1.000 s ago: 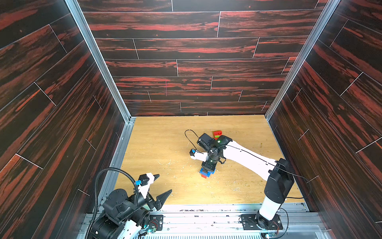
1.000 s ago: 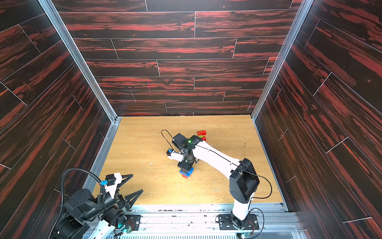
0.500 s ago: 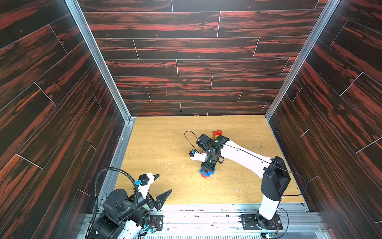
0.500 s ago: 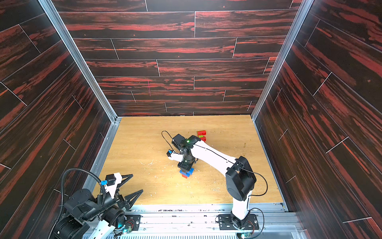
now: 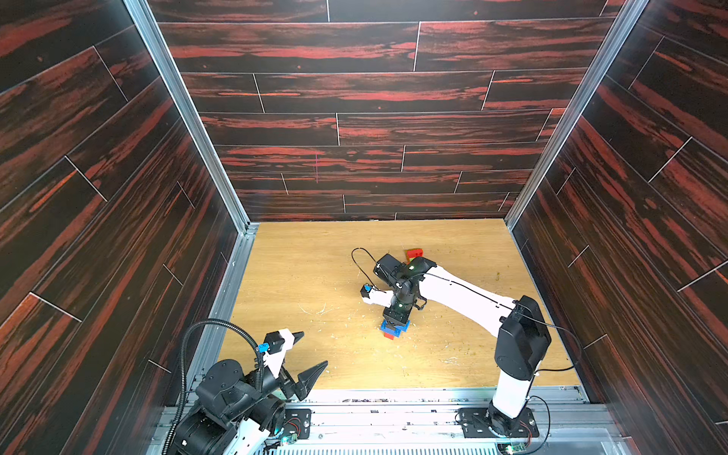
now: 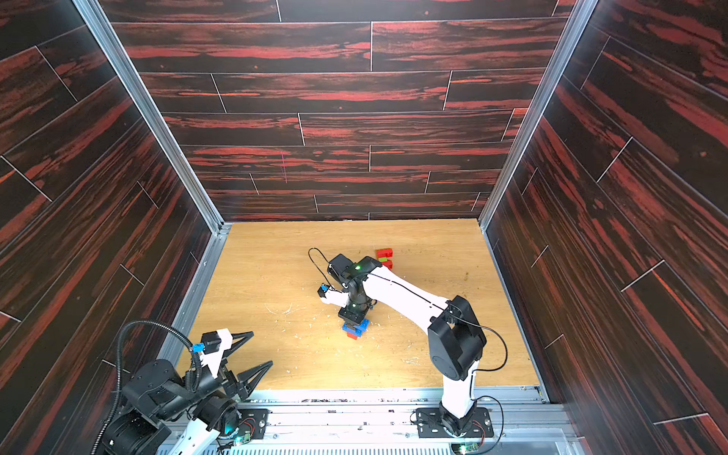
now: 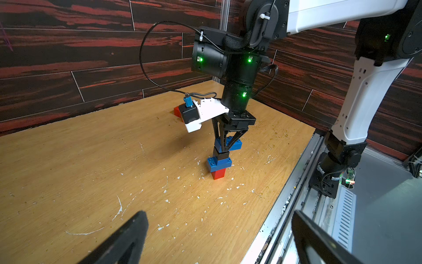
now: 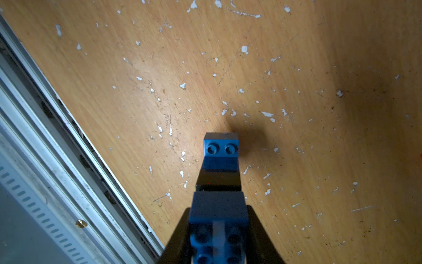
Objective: Assemble the letter f with lego
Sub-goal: Assemble the lego brick with the lego brick.
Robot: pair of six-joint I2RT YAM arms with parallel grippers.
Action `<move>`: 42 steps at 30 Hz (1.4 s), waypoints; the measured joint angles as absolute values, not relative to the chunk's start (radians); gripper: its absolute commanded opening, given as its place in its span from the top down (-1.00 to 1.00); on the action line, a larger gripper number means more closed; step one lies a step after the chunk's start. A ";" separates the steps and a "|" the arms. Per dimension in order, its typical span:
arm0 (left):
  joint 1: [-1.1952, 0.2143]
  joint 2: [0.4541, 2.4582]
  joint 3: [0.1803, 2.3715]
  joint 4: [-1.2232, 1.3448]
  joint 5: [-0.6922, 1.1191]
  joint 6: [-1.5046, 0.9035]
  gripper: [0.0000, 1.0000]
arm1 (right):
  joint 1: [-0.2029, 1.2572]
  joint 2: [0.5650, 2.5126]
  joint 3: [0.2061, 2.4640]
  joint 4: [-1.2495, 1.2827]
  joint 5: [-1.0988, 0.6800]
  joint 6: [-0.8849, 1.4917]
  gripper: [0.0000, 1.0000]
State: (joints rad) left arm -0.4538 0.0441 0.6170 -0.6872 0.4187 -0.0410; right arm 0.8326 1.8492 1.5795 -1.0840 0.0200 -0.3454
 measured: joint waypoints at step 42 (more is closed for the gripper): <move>-0.454 0.044 0.617 -0.687 0.419 -0.041 -1.00 | 0.830 1.917 1.647 -1.154 0.024 -0.307 0.85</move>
State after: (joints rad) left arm -0.4538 0.0441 0.6170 -0.6872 0.4187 -0.0410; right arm 0.8295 1.9167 1.6466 -1.1542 0.0242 -0.3065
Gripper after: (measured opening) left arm 0.997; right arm 0.333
